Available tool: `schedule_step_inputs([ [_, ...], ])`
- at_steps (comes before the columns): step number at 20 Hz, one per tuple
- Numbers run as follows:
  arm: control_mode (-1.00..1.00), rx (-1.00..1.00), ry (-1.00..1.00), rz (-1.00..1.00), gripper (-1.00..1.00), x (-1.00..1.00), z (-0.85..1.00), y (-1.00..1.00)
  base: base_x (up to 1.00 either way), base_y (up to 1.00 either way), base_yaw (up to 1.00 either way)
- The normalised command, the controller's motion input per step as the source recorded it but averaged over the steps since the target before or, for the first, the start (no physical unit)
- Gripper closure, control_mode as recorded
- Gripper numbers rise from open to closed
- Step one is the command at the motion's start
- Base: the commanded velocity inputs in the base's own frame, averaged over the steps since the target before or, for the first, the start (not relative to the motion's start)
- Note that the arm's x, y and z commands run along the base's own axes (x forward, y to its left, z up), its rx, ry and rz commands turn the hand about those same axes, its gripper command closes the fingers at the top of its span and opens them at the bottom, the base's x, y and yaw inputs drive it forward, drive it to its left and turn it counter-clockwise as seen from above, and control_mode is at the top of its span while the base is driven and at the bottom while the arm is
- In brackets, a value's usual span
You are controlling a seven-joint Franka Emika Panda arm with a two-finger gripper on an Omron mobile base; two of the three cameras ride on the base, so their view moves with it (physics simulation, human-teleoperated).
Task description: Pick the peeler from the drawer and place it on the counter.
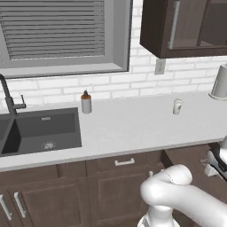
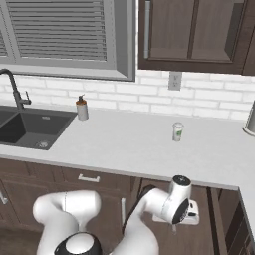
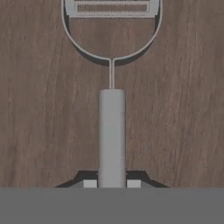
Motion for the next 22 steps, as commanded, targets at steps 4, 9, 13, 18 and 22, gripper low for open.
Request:
schedule_step_inputs([
  [4,-1.0,0.0,0.0,-0.05,1.0,-0.56,0.71,0.0,0.0,0.0,0.0],
  [9,-1.0,0.0,0.0,-0.02,1.0,-0.08,0.91,0.02,0.0,0.0,0.0],
  [13,-1.0,0.0,-0.01,0.0,1.0,0.0,0.93,0.15,0.0,0.0,0.0],
  [18,-1.0,0.0,-0.08,0.0,1.0,0.01,0.8,0.22,0.0,0.0,0.0],
  [22,-1.0,0.0,-0.11,0.0,1.0,0.28,0.63,0.31,0.0,0.0,0.0],
])
